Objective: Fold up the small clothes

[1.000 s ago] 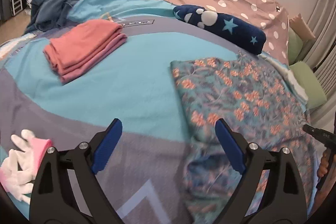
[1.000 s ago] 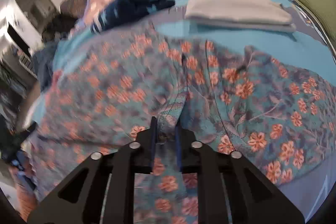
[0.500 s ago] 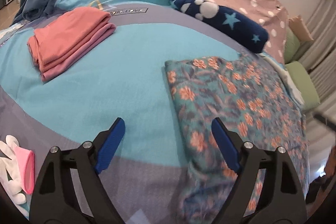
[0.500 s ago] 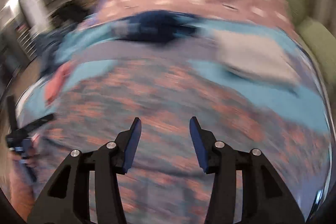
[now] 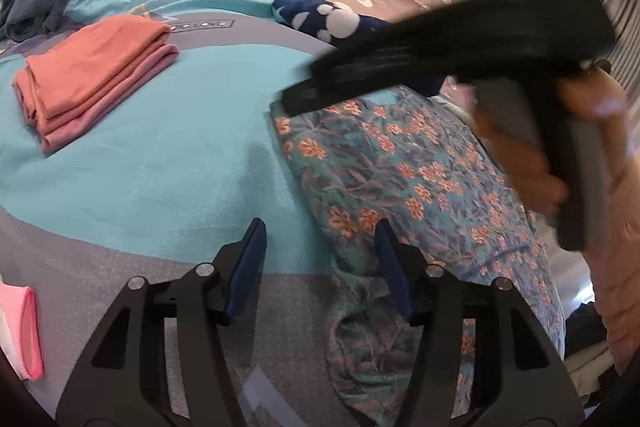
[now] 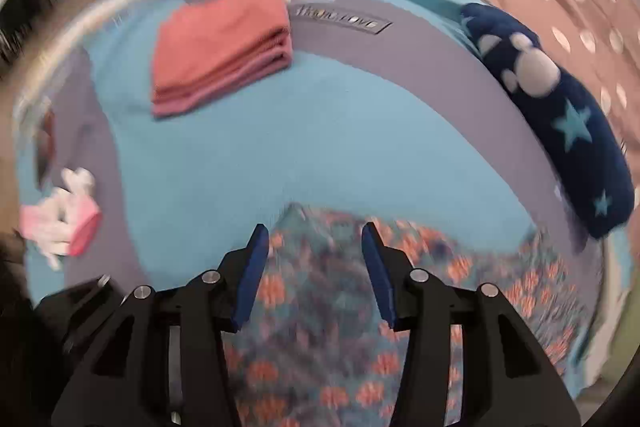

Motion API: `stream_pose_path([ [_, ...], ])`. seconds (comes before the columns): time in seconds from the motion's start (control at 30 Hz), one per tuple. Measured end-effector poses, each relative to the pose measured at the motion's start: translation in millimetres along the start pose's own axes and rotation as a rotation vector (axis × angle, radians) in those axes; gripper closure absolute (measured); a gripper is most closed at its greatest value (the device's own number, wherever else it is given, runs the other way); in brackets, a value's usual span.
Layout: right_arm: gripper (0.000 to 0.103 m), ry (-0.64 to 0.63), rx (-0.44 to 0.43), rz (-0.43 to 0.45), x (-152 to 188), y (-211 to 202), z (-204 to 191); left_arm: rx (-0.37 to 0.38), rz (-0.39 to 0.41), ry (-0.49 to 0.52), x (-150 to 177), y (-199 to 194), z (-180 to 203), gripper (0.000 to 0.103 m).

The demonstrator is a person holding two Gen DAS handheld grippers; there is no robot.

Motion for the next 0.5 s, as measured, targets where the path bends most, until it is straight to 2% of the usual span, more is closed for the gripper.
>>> stream_pose_path([
  [0.1, 0.053, -0.038, 0.054, -0.043, -6.8, 20.7, -9.0, 0.033, -0.005, 0.005, 1.9, -0.5, 0.8, 0.05],
  [0.13, 0.062, -0.043, 0.064, -0.054, -6.9, 26.6, -10.7, 0.049, -0.008, 0.002, 2.1, -0.2, 0.7, 0.055],
  [0.17, 0.099, -0.052, 0.068, -0.039, -9.3, 27.2, -13.9, 0.073, -0.016, -0.004, 2.6, 1.0, 0.4, 0.061],
  [0.2, 0.101, -0.059, 0.074, -0.027, -9.6, 25.9, -17.4, 0.09, -0.021, -0.012, 2.8, 1.8, -0.8, 0.066],
  [0.23, 0.102, -0.039, 0.084, -0.02, -11.9, 23.4, -16.6, 0.113, -0.031, -0.025, 3.2, 3.6, -2.3, 0.09],
  [0.27, 0.102, 0.002, 0.077, 0.003, -15.8, 19.4, -12.5, 0.14, -0.052, -0.053, 4.0, 7.3, -5.6, 0.098],
  [0.4, 0.102, 0.155, 0.017, 0.085, -32.2, 5.9, 6.3, 0.12, -0.001, -0.119, -3.4, 4.0, -19.9, 0.1],
  [0.5, 0.102, 0.206, -0.015, 0.083, -39.8, 12.4, 12.1, 0.114, -0.005, -0.152, -4.0, 7.5, -27.4, 0.1],
])
Point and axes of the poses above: each gripper's, at about its wrist camera, not at the fingertips, and y roughly the way its jaws point, z to its right, x to its underside, the point moved 5 cm from there along y, roughly the way its jaws point, and after that the axes turned 2 degrees about x, right-handed, at the moved point
